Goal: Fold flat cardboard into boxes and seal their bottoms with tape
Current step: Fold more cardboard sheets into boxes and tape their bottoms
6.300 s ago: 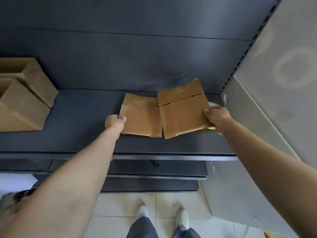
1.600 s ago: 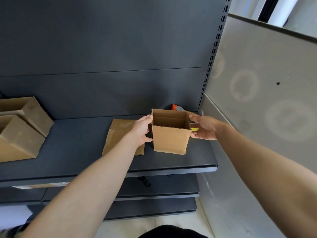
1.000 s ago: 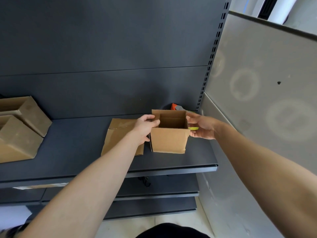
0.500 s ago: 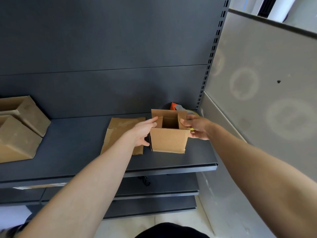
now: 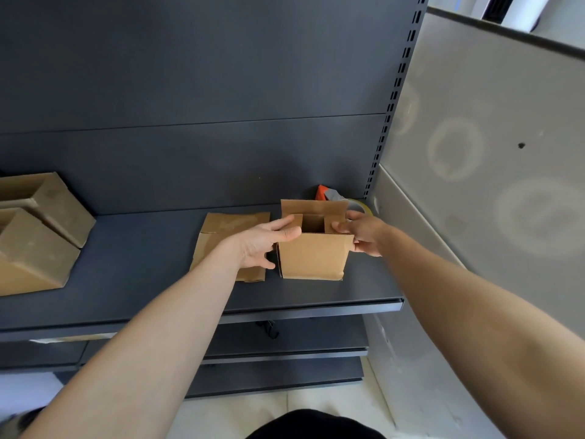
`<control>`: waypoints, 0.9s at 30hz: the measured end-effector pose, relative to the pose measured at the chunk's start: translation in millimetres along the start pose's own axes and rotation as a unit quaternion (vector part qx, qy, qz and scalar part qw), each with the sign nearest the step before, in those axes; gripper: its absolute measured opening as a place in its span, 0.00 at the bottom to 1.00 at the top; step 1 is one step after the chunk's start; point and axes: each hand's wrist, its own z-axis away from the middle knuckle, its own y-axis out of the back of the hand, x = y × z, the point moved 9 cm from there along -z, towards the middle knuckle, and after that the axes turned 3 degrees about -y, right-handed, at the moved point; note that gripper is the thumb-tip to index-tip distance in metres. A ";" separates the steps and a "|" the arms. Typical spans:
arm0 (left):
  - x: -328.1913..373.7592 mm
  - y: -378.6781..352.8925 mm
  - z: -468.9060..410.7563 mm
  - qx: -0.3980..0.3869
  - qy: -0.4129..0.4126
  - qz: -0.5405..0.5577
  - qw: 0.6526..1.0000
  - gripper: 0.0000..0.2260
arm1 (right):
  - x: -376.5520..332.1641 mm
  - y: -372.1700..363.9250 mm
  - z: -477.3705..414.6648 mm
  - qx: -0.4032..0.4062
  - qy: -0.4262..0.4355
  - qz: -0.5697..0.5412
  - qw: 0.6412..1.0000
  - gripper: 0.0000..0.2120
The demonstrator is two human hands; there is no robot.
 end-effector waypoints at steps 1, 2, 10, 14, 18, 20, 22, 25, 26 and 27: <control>0.3 1.1 0.1 0.009 -0.002 -0.004 1.000 0.36 | 0.6 -0.4 0.8 -0.008 -0.001 -0.009 1.000 0.13; 0.6 2.2 -0.1 0.020 -0.003 -0.007 1.000 0.34 | 1.4 -0.6 2.0 -0.016 -0.004 -0.017 1.000 0.12; 10.7 12.2 -3.0 0.176 -0.059 -0.015 0.983 0.16 | 2.7 1.1 4.9 -0.020 -0.020 -0.006 1.000 0.11; 18.8 10.4 -3.4 0.204 -0.082 -0.056 0.974 0.14 | 8.2 7.0 5.8 -0.007 -0.044 -0.058 0.997 0.07; 16.9 12.4 -5.3 0.218 -0.076 -0.073 0.970 0.21 | 6.5 9.4 10.4 -0.014 -0.067 -0.038 0.997 0.22; 15.6 15.1 -5.4 0.224 -0.078 -0.069 0.969 0.28 | 2.2 5.0 11.7 -0.032 -0.076 -0.019 0.996 0.28; 16.8 14.8 -4.6 0.221 -0.089 -0.063 0.969 0.37 | -0.4 4.6 10.8 -0.022 -0.086 -0.002 0.996 0.29; 22.0 8.9 -5.8 0.197 -0.111 -0.083 0.971 0.35 | -3.3 8.4 7.7 0.004 -0.092 0.011 0.996 0.23; 23.0 7.6 -5.7 0.191 -0.114 -0.091 0.971 0.31 | -3.6 8.4 7.4 0.003 -0.094 0.012 0.995 0.19; 23.1 7.5 -5.7 0.191 -0.115 -0.094 0.970 0.25 | -3.3 8.2 7.4 -0.003 -0.094 0.017 0.995 0.15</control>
